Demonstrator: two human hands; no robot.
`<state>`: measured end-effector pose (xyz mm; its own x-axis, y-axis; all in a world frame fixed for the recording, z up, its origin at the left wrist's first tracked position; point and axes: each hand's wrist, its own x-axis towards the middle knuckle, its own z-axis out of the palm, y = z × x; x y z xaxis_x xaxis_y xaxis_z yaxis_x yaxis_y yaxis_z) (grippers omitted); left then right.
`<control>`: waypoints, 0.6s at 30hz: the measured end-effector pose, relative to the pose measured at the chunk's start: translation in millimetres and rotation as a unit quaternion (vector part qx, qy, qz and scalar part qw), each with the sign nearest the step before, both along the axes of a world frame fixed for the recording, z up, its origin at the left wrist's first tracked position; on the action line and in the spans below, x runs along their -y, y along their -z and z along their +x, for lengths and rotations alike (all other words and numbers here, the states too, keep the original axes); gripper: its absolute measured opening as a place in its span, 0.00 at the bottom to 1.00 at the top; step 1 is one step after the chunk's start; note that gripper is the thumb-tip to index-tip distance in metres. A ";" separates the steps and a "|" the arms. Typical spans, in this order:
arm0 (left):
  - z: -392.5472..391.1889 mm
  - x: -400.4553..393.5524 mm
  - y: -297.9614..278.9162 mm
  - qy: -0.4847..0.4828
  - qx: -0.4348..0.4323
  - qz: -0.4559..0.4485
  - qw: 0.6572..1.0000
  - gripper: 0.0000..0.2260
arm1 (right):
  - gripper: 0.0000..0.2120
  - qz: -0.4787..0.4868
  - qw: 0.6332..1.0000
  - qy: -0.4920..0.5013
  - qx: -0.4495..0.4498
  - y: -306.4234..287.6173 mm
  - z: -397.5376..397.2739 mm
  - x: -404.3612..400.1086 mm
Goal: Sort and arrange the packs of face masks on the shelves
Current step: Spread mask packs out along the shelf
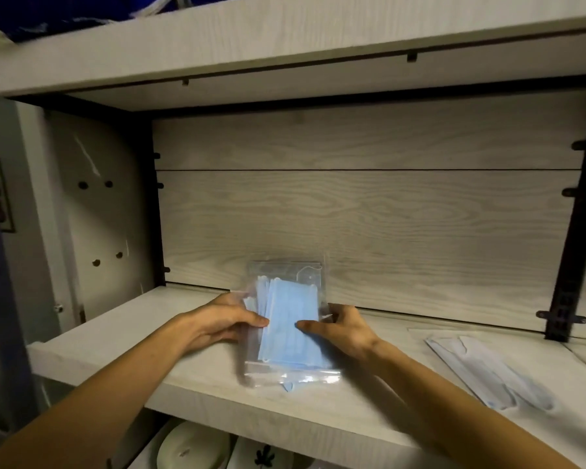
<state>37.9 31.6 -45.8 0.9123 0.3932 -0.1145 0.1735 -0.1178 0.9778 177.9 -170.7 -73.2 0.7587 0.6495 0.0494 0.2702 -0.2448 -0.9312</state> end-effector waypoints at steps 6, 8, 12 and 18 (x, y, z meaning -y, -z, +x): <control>21.8 19.6 3.7 0.011 0.059 -0.102 0.993 0.16 | 0.22 0.043 0.993 0.022 -0.110 2.6 19.0 20.2; 28.9 23.8 5.1 -0.013 0.042 -0.097 0.994 0.15 | 0.31 0.034 0.991 0.029 -0.125 3.6 18.9 27.0; 38.9 32.8 6.6 -0.030 0.017 -0.058 0.998 0.15 | 0.32 0.052 0.987 0.047 -0.143 4.8 20.1 33.9; 48.2 53.0 7.0 0.017 0.026 -0.071 0.997 0.19 | 0.15 0.070 0.990 0.049 -0.109 2.0 18.0 44.5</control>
